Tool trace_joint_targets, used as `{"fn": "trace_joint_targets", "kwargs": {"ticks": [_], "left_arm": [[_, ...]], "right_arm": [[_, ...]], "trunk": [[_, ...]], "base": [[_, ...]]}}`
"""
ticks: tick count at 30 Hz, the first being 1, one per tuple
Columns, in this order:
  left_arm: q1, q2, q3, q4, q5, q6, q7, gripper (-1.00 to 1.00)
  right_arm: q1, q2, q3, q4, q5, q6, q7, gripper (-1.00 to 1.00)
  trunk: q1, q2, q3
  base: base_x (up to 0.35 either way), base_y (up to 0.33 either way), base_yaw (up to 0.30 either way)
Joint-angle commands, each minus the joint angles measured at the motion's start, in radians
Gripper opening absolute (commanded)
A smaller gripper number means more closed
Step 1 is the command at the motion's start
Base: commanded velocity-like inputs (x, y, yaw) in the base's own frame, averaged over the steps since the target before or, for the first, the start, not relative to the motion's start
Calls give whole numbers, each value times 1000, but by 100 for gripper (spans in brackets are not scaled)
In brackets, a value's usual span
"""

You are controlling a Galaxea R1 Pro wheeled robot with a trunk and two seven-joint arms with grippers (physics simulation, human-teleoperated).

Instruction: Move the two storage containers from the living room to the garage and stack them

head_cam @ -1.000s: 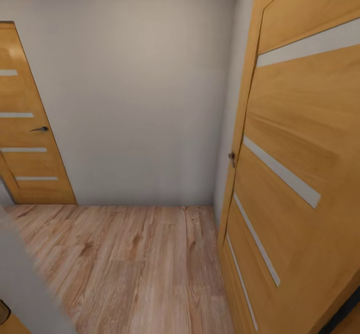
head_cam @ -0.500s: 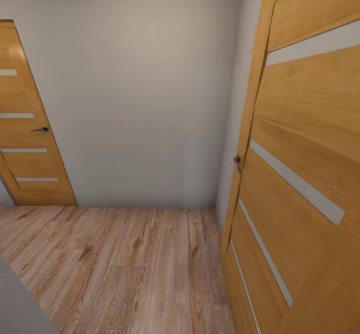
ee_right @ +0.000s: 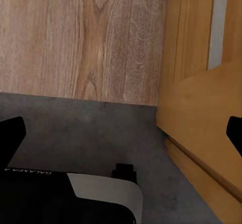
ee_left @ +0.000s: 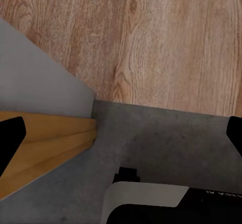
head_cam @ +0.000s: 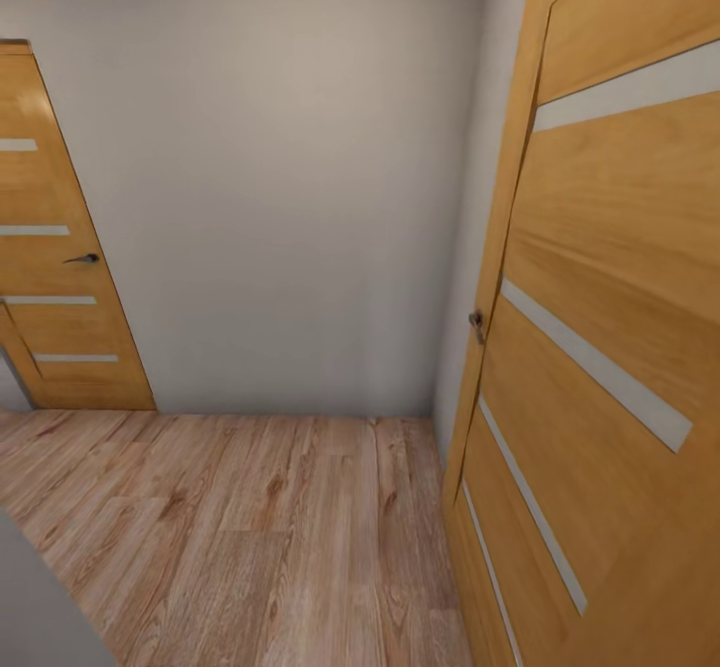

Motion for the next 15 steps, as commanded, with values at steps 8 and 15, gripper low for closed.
{"fn": "trace_joint_targets", "kwargs": {"ticks": [8, 15], "left_arm": [[-2, 0, 7, 5, -3, -7, 2, 100], [-2, -1, 7, 5, -3, -7, 2, 100]], "right_arm": [[-2, 0, 5, 5, 0, -8, 3, 100], [-2, -1, 5, 5, 0, -8, 3, 100]], "trunk": [[0, -2, -2], [0, -2, -2]], "base": [[98, 40, 14], [143, 57, 0]]}}
